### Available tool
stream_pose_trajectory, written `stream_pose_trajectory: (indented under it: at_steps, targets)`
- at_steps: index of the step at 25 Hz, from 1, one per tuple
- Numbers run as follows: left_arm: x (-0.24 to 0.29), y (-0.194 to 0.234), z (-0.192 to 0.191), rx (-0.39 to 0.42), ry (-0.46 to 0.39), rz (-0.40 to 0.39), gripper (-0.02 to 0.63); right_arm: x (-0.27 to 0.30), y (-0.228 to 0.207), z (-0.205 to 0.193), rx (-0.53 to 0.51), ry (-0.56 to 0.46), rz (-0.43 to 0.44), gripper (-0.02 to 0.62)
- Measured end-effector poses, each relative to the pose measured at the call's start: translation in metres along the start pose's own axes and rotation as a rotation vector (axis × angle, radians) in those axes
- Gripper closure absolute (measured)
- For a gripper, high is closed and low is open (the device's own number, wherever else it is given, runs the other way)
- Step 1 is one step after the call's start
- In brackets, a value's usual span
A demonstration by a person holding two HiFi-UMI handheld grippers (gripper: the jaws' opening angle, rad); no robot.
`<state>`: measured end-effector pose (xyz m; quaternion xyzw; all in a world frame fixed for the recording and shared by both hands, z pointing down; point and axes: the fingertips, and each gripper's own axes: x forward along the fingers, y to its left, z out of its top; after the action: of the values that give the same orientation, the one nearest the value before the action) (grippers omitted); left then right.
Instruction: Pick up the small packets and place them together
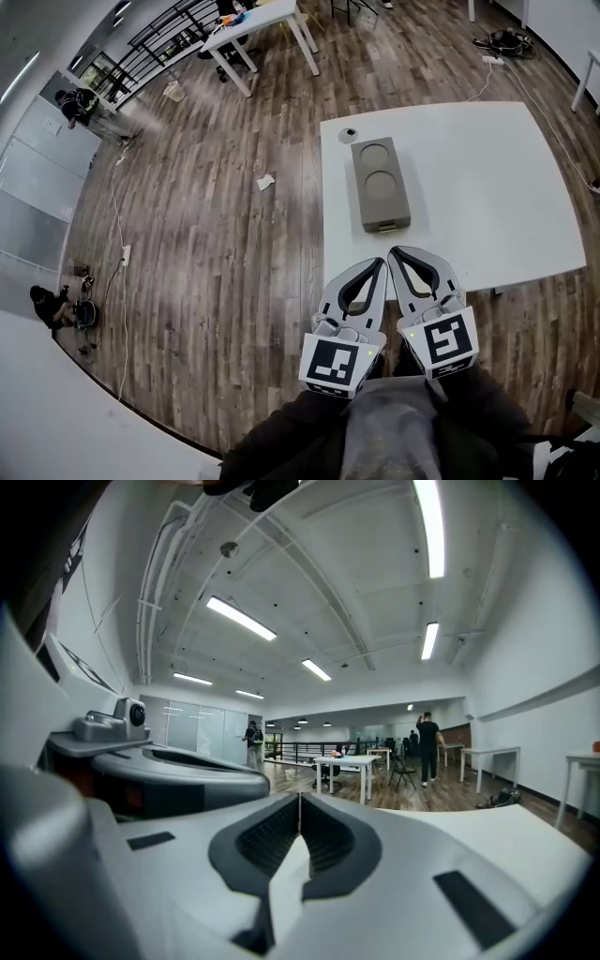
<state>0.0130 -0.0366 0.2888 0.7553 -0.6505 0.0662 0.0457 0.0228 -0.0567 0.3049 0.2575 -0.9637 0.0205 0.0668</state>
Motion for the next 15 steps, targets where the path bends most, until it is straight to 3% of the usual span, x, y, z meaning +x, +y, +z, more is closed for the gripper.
stream_pose_trajectory:
  at_steps: [6, 10, 13, 15]
  targets:
    - [0.028, 0.018, -0.01, -0.005, 0.023, 0.065, 0.603, 0.023, -0.019, -0.008, -0.011, 0.003, 0.038, 0.589]
    - [0.045, 0.04, -0.003, 0.006, -0.014, 0.096, 0.603, 0.044, -0.029, -0.006, -0.034, 0.0, 0.044, 0.589]
    - [0.065, 0.064, -0.001, 0.017, -0.047, 0.09, 0.603, 0.068, -0.042, -0.007, -0.073, -0.017, 0.019, 0.589]
    - [0.07, 0.074, -0.013, 0.0, -0.026, 0.069, 0.603, 0.077, -0.043, -0.022, -0.069, 0.018, 0.005, 0.589]
